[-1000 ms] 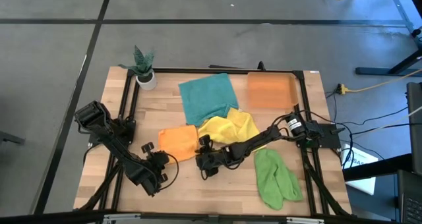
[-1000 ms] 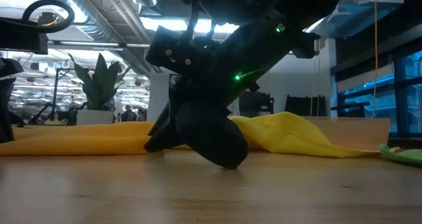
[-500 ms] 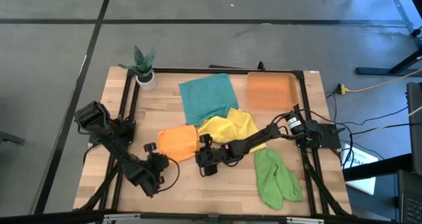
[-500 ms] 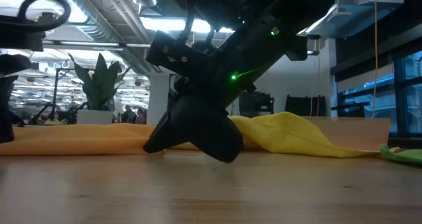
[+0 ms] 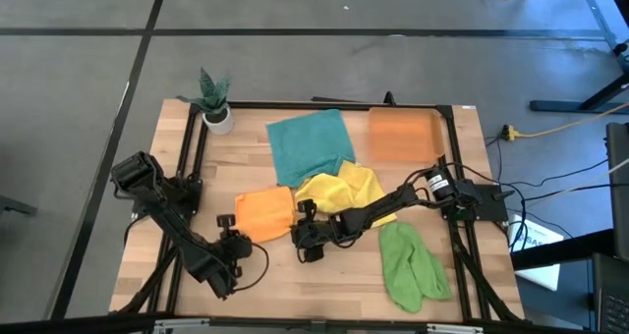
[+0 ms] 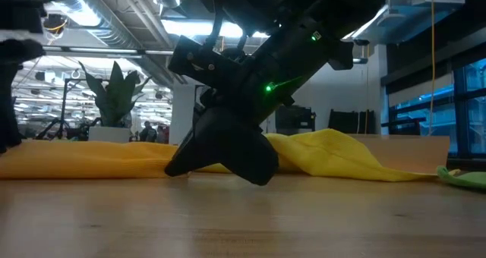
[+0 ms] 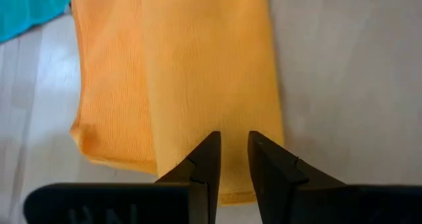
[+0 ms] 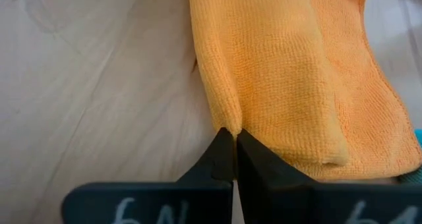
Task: Roll microfiber towels into tight, uniform cylinder then place into a basket
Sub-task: Roll the orange microfiber towel
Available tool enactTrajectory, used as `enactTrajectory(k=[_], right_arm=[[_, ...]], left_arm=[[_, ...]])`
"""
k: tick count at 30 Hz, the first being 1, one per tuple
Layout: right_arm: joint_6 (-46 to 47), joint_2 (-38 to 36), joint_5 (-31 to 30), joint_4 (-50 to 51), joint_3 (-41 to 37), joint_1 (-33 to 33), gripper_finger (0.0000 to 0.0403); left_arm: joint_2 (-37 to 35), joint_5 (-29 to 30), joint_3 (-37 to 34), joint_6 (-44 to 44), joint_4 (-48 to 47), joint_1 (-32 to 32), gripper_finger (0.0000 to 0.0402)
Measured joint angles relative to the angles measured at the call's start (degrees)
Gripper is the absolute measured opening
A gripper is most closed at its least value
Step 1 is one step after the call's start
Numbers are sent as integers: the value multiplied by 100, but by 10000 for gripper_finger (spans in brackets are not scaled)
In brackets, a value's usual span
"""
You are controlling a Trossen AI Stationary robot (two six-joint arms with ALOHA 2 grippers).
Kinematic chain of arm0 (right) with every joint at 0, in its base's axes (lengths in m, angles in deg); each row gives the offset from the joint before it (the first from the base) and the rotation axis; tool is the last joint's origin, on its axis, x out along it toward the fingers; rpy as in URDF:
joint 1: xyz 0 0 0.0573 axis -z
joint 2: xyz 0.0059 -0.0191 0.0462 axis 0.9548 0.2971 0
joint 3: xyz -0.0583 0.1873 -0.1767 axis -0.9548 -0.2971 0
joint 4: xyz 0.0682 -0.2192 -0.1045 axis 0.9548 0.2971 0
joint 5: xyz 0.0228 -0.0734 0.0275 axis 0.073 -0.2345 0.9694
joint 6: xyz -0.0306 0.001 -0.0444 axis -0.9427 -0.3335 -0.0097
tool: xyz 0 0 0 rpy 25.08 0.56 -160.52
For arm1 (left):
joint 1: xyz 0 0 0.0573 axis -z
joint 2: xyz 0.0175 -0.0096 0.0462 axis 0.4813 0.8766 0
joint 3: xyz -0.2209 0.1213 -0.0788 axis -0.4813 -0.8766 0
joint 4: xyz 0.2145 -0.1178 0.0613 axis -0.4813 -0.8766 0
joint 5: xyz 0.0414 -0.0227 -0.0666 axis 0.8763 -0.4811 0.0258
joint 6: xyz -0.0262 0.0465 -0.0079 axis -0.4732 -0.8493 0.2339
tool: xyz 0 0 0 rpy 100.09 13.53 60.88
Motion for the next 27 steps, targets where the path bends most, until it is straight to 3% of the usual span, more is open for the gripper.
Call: enactTrajectory(k=[9,27], right_arm=[[0,0,11,9,0,0,3],[2,0,17,13,0,0,4]], left_arm=[[0,6,148,-206,200,240,69],[-6,-116,-631,58,1053,364,69]])
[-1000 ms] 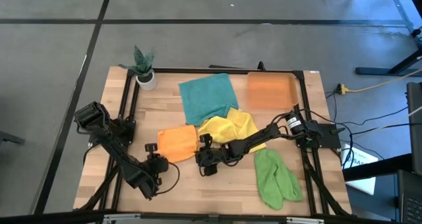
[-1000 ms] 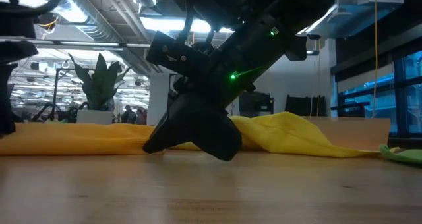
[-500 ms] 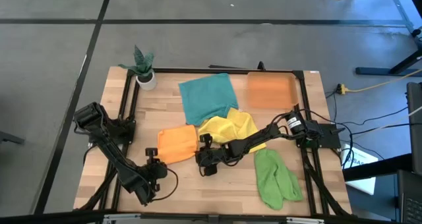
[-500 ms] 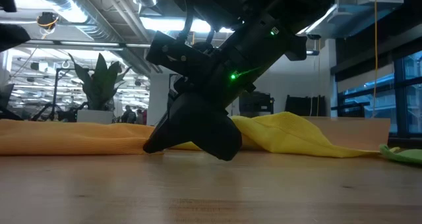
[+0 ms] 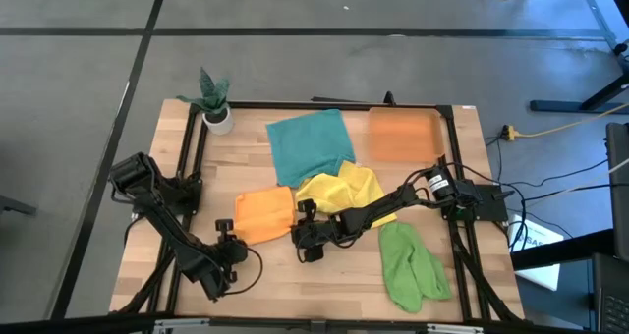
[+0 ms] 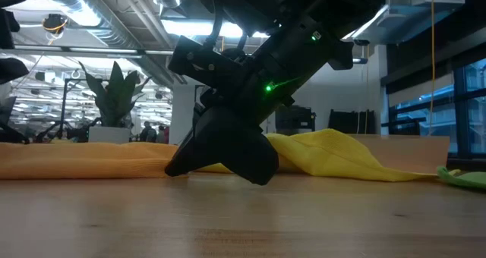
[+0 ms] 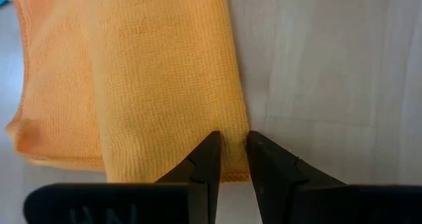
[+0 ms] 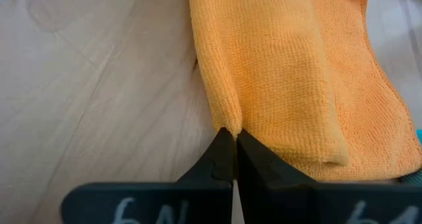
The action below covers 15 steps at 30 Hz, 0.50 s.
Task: Roll microfiber towels into tight, uniform cylinder then place into a basket
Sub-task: Roll the orange microfiber towel
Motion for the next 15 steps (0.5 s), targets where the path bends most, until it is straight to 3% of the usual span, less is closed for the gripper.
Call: enactTrajectory(k=[10,15], right_arm=[[0,0,-1,-9,0,0,4],[0,0,0,-11,0,0,4]], left_arm=[[-25,-134,-144,11,51,-129,67],[-27,-235,-206,-37,32,-251,25]])
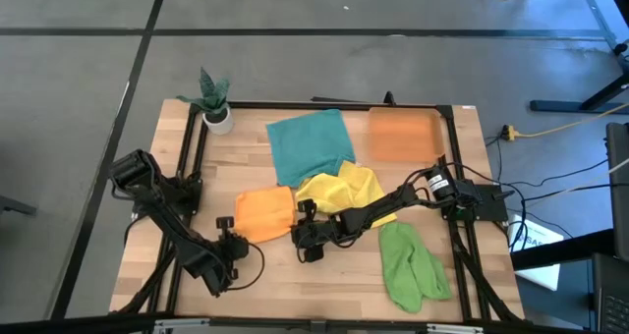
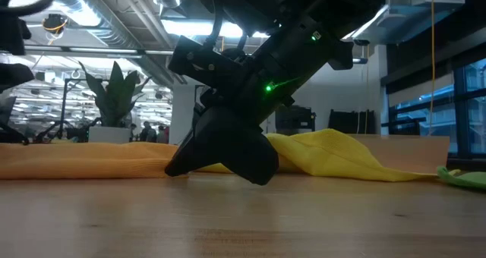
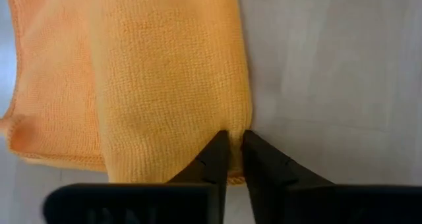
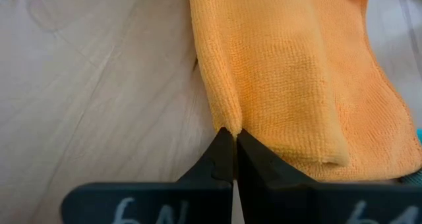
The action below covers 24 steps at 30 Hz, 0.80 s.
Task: Roll microfiber towels into tight, uniform cylinder then place into a basket
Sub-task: Roll the orange microfiber towel
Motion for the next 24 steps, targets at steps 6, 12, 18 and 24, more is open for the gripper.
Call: enactTrajectory(k=[6,12,18,24], right_arm=[[0,0,-2,-4,-2,-2,4],[2,4,24,119,88,-19,4],[266,13,148,576,424,-179,4],[297,13,132,645,459,-343,4]], left_arm=[[4,-90,4,-14,-75,-76,3],[44,-327,355,-68,-455,-56,0],[52,-634,582,-141,-471,-52,0],[51,-675,613,46,-353,-51,0]])
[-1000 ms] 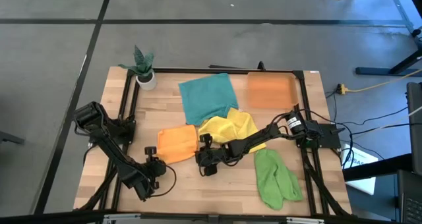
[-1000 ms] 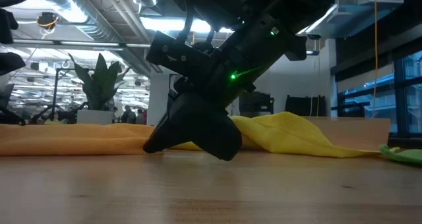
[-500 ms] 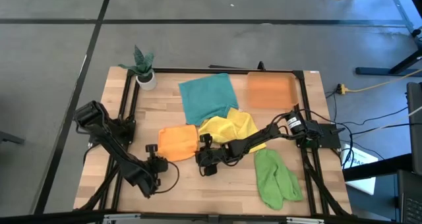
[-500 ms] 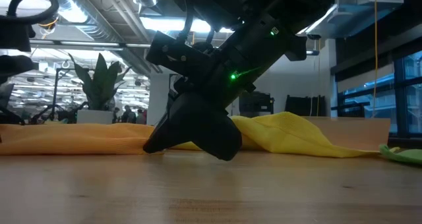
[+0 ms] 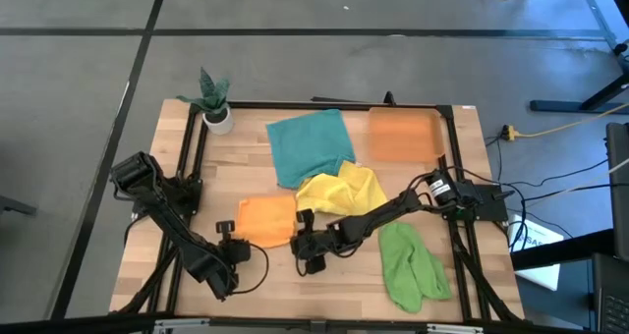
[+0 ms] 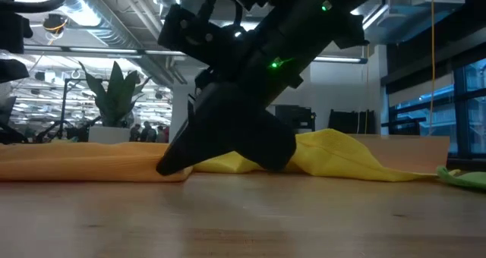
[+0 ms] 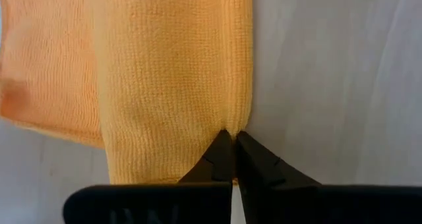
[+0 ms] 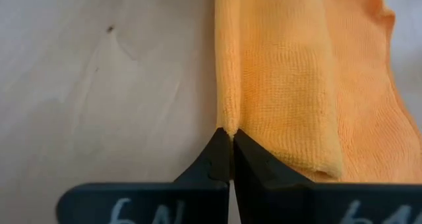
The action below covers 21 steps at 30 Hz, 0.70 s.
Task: Roll microfiber towels into tight, uniform cylinder then place into a basket
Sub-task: Roll the orange microfiber towel
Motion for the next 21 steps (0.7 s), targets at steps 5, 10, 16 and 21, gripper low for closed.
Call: enactTrajectory(k=[5,10,16,21], right_arm=[[157,0,27,4,0,-22,4],[153,0,124,-25,2,-22,4],[153,0,211,-37,4,-22,4],[152,0,294,-37,7,-21,4]], left_arm=[[-10,-9,7,-2,258,51,0],[-14,-9,13,2,479,147,0],[-16,-2,13,9,498,182,0],[-16,7,13,151,496,182,0]])
